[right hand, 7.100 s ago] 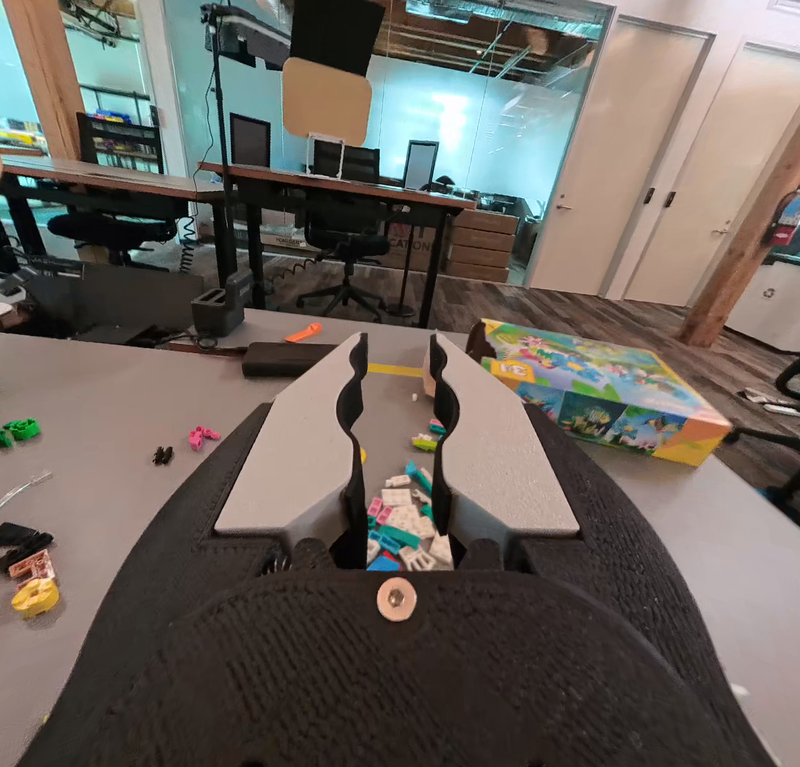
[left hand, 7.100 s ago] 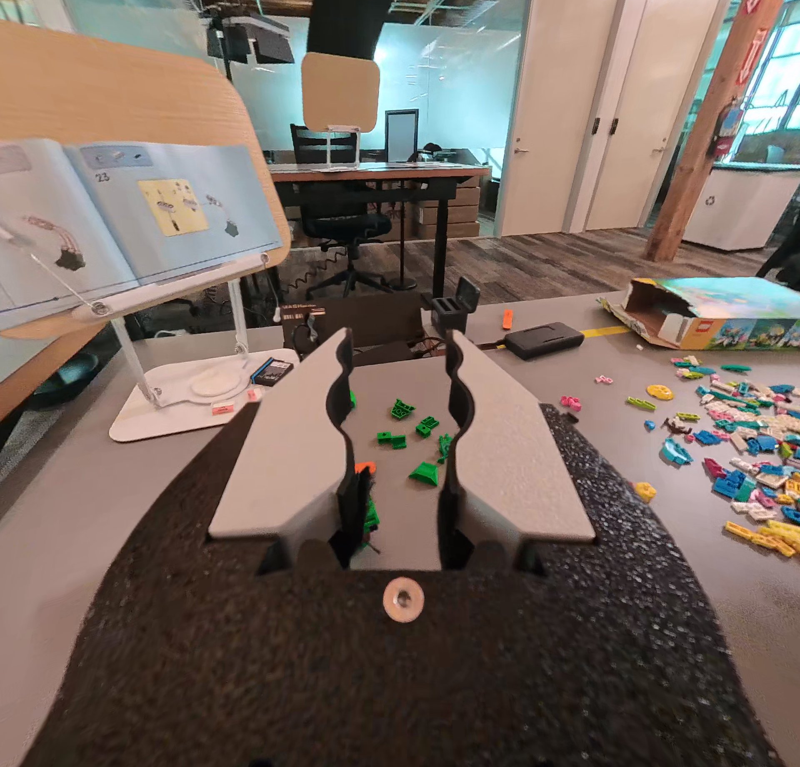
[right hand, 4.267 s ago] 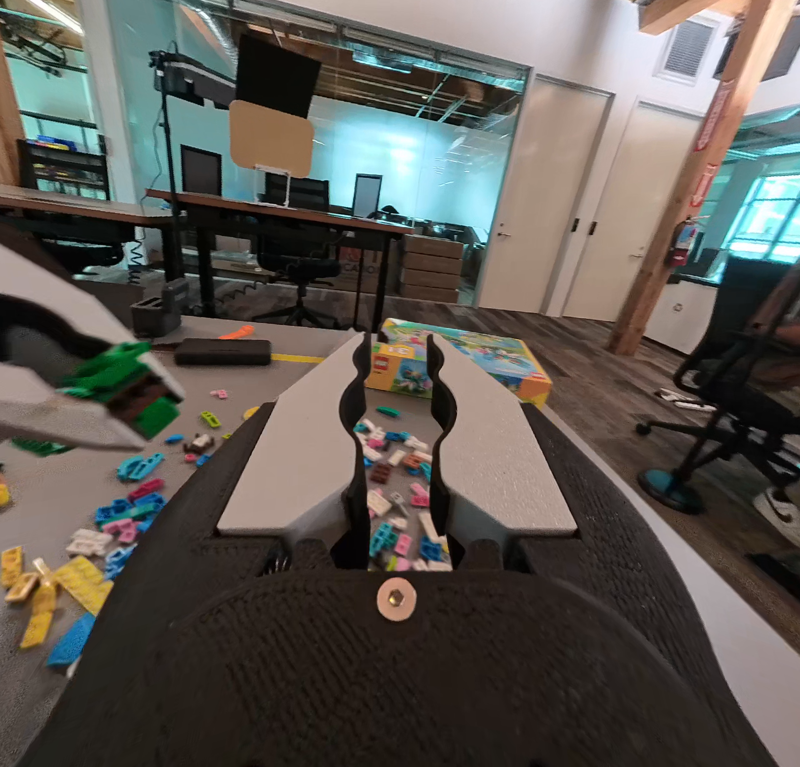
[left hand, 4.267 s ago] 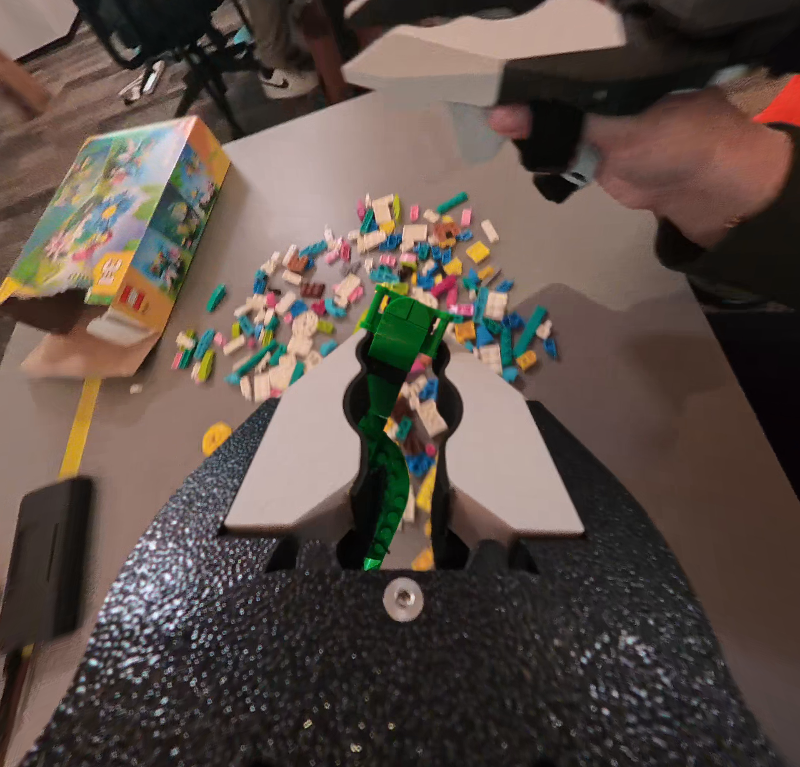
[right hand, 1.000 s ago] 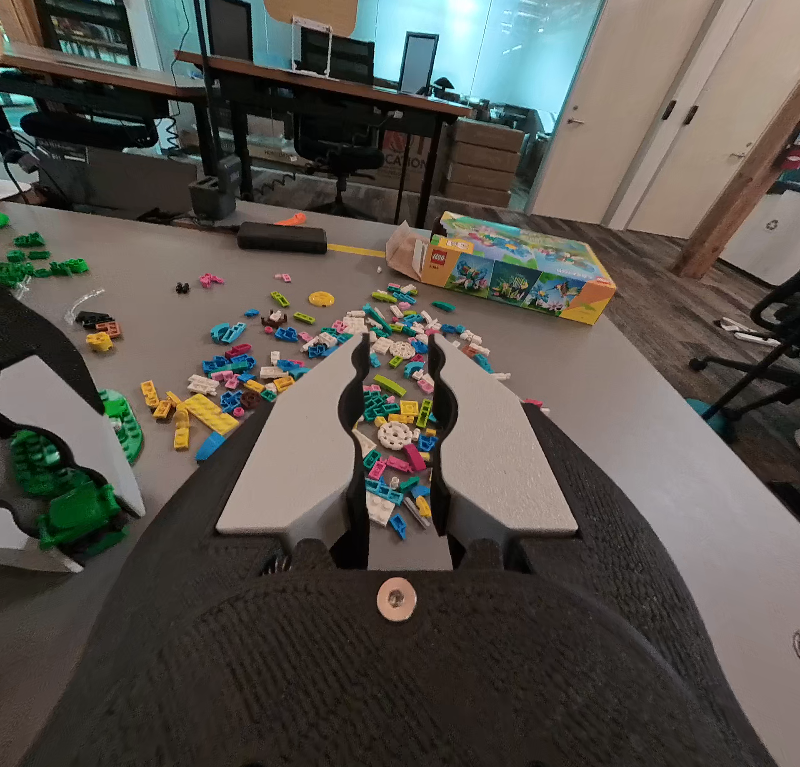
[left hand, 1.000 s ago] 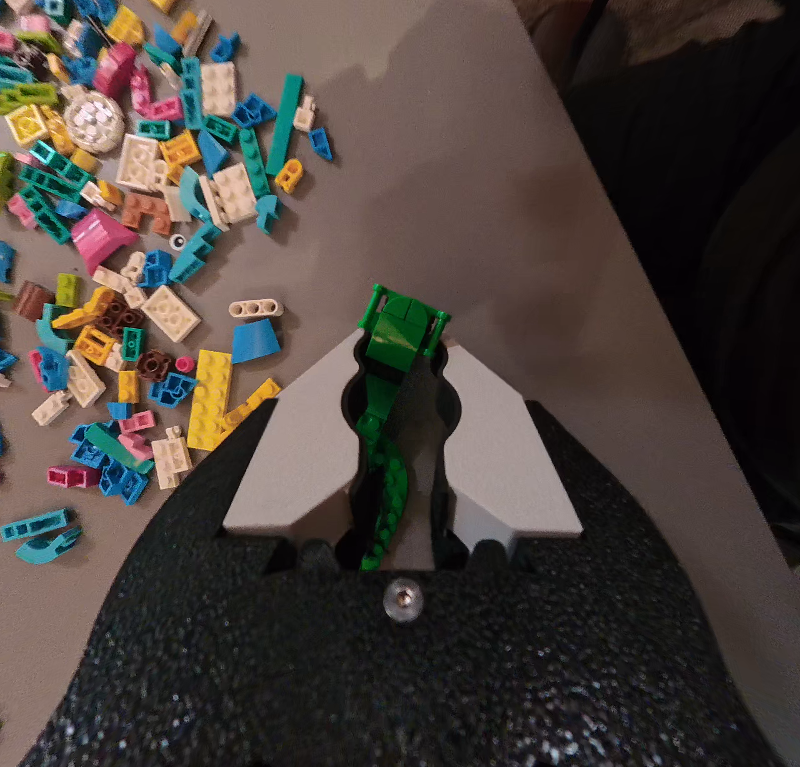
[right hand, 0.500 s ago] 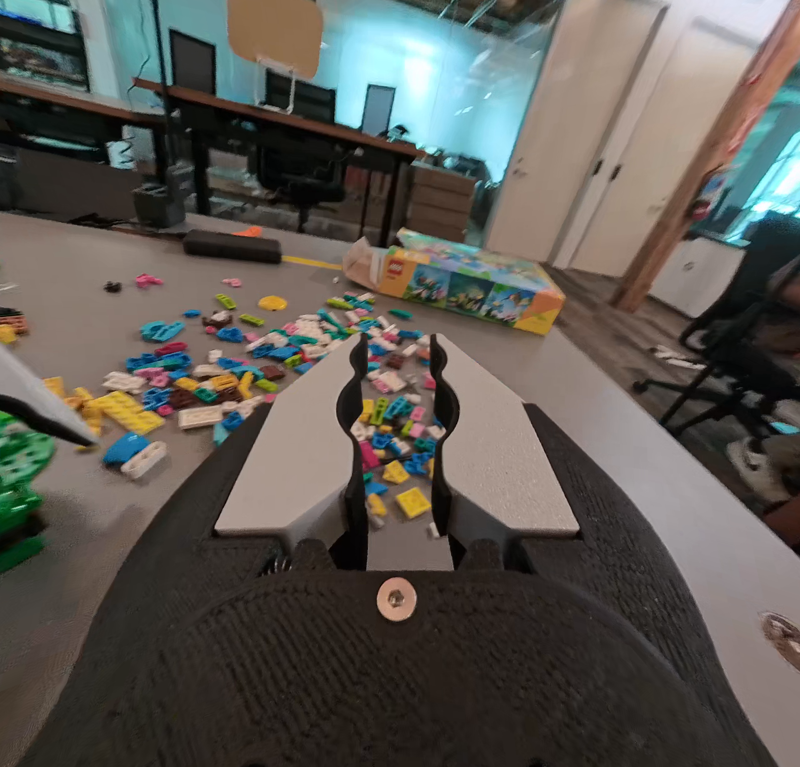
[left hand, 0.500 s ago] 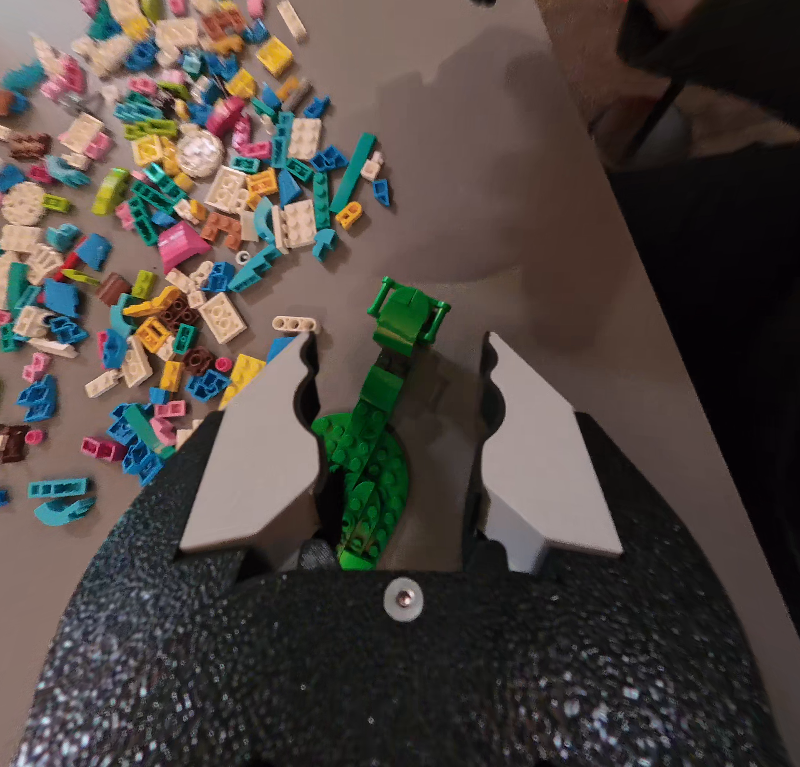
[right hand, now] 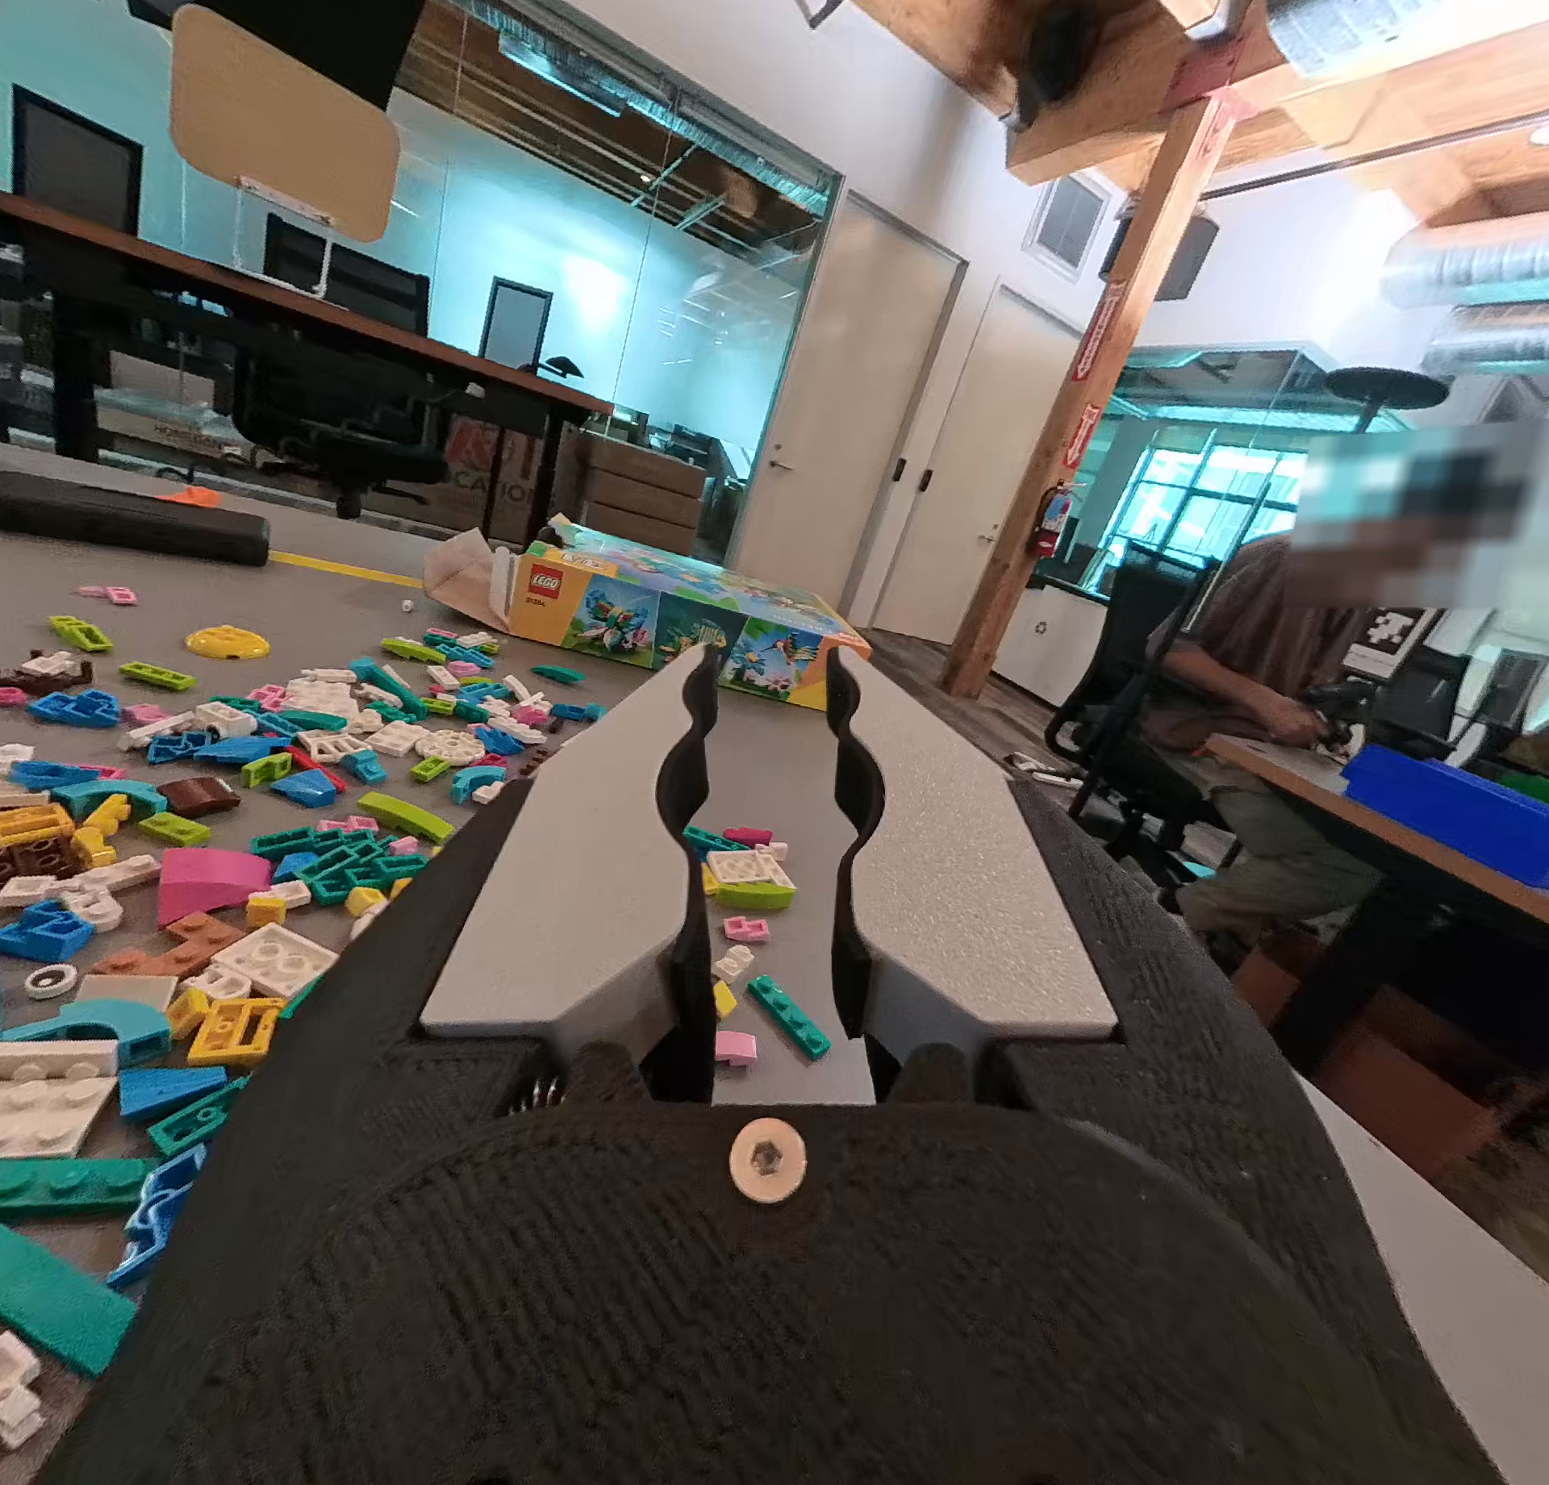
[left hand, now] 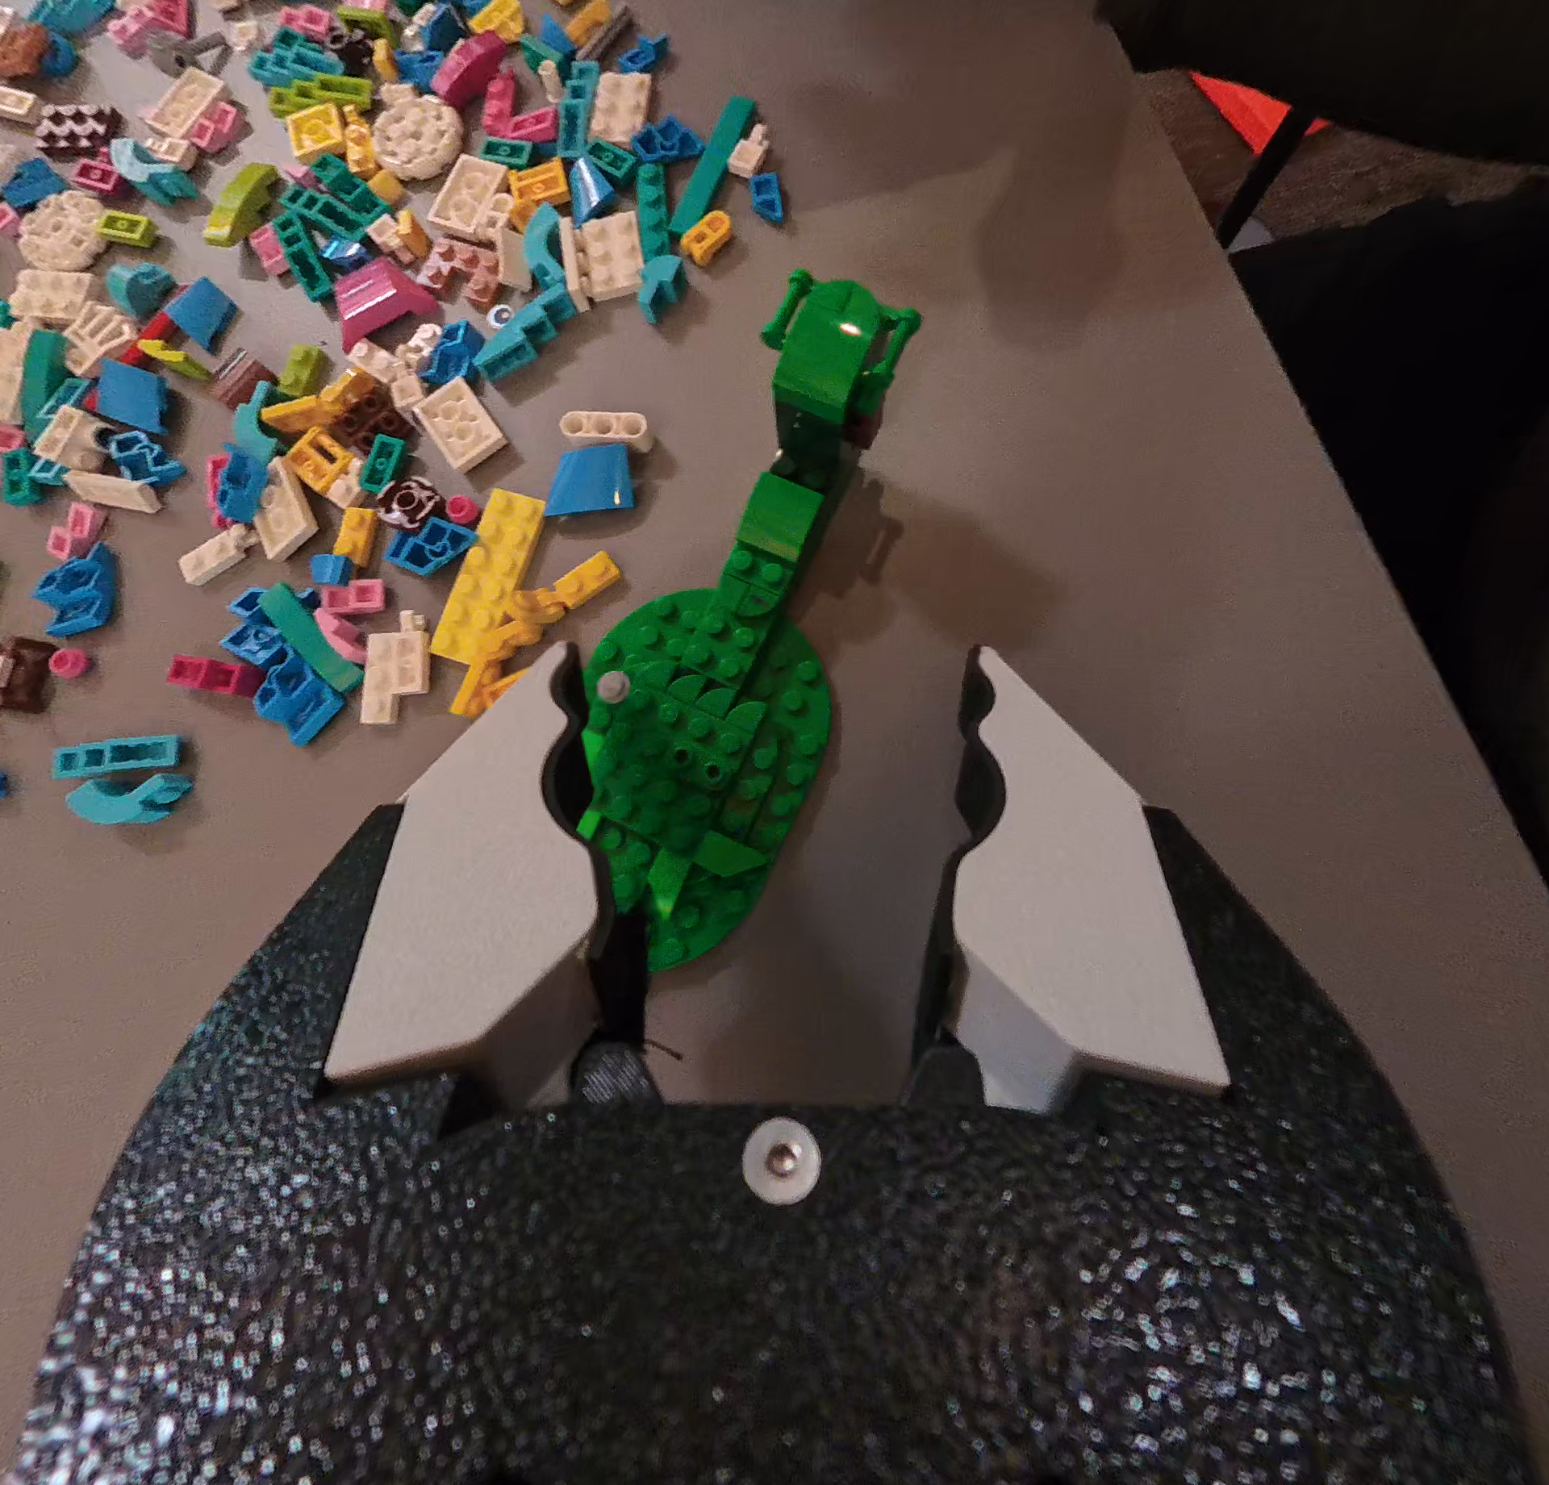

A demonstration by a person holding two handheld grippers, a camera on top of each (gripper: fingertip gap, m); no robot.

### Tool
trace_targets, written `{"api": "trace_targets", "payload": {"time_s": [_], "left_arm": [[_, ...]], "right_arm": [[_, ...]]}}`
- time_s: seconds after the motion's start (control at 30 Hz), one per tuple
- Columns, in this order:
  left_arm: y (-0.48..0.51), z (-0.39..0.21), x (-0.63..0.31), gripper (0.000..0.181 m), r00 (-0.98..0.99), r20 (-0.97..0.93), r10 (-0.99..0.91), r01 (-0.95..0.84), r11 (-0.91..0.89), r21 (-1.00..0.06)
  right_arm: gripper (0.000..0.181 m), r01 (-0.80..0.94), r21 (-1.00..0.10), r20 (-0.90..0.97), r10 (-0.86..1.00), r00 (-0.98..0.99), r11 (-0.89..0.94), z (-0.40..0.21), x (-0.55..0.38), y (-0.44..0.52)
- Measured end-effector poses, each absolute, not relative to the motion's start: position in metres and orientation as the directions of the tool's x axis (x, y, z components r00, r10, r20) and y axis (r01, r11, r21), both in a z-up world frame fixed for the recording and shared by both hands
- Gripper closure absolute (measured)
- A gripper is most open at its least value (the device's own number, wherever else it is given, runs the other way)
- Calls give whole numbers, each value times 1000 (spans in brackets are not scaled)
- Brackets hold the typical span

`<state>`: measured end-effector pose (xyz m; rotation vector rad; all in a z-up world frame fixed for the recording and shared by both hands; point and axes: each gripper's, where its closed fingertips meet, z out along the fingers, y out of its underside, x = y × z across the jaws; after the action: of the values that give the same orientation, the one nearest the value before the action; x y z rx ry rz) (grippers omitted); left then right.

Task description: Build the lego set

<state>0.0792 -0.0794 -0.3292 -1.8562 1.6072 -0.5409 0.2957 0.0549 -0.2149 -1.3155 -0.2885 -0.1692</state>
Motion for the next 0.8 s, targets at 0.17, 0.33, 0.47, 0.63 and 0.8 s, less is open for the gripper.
{"api": "trace_targets", "payload": {"time_s": [0.17, 0.33, 0.47, 0.63, 0.8], "left_arm": [[-79, -335, 72, 93, 205, -8, -979, -757, -153, -635], [-103, -331, 76, 91, 208, 97, -973, -775, -225, -590], [-108, -323, 85, 94, 198, 83, -977, -729, -204, -653], [-102, -302, 91, 92, 207, -50, -977, -586, -83, -806], [-84, -272, 87, 103, 336, -233, -913, -428, 72, -901]], "right_arm": [[157, 313, -917, 325, 9, 946, 249, -215, 298, 56], [158, 354, -903, 367, 9, 930, 243, -217, 293, 56], [159, 385, -892, 397, 2, 918, 235, -218, 291, 57], [161, 340, -910, 335, -60, 940, 238, -214, 308, 55], [163, 279, -923, 270, -70, 960, 264, -209, 318, 52]]}}
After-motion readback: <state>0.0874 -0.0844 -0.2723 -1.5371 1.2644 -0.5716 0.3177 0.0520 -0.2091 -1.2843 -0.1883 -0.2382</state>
